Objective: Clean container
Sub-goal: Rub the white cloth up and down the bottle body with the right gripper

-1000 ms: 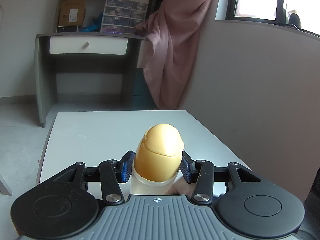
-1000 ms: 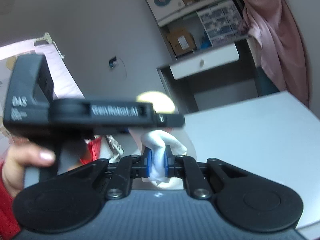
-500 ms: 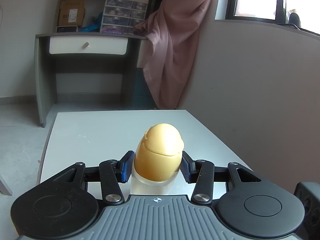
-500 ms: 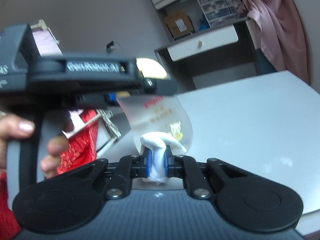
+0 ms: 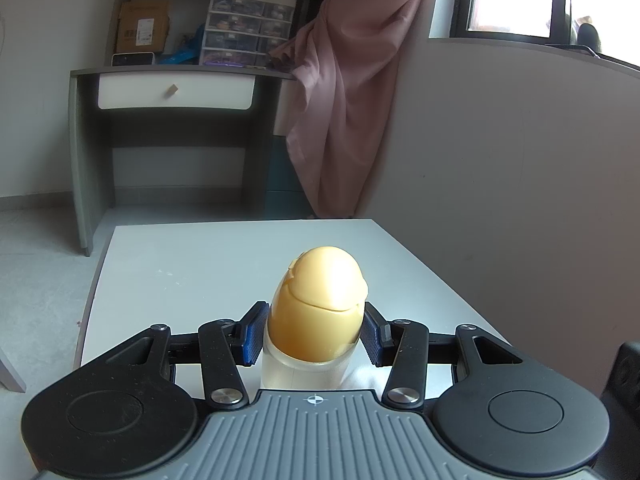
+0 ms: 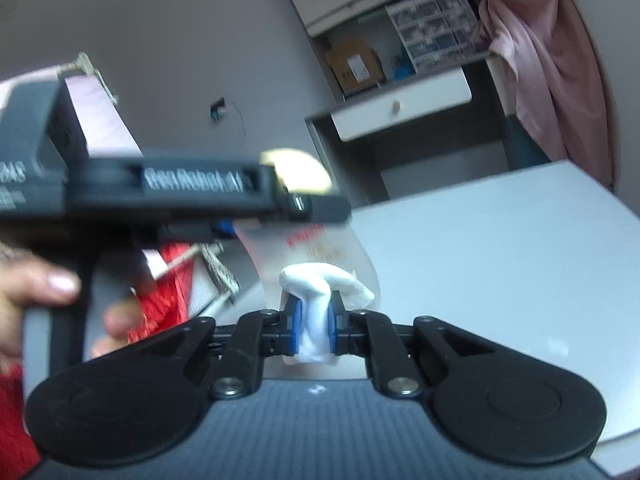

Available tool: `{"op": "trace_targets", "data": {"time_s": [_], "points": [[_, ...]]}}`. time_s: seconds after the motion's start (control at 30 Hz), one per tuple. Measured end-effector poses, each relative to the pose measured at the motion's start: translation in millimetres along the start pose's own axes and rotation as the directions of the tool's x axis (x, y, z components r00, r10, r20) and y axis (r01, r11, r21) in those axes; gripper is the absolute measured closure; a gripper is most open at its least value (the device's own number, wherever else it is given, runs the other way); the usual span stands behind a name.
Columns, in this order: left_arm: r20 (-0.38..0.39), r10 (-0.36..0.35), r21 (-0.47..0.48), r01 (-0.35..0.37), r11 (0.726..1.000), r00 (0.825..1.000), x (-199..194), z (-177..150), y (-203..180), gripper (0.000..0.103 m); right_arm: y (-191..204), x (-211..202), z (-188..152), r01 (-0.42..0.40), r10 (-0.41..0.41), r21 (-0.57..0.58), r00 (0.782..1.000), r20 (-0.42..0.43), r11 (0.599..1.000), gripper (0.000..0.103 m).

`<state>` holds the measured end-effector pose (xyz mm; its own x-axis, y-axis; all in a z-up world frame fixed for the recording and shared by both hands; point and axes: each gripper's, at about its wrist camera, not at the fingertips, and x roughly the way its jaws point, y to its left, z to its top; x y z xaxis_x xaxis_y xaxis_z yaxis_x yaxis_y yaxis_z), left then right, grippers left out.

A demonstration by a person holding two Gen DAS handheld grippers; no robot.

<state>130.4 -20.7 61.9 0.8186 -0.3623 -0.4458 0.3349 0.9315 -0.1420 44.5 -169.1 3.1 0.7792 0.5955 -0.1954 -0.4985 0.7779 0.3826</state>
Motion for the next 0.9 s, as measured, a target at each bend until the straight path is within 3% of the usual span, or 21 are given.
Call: {"op": "trace_targets", "data": {"time_s": [0.23,0.73,0.9], "points": [[0.0,-0.002,0.0,0.002,1.0,1.0,0,0,1,0.054,3,-5,8,-0.009,0.01,-0.014,0.999,0.051,1.0,0.091],[0.003,-0.003,0.002,0.003,1.0,1.0,-1,-3,6,0.054,-12,14,-14,0.043,-0.043,0.007,0.995,-0.088,0.999,0.091],[0.002,-0.001,0.004,0.001,1.0,1.0,-2,-3,6,0.054,-13,15,-15,0.048,-0.047,0.013,0.994,-0.098,0.999,0.091]]}}
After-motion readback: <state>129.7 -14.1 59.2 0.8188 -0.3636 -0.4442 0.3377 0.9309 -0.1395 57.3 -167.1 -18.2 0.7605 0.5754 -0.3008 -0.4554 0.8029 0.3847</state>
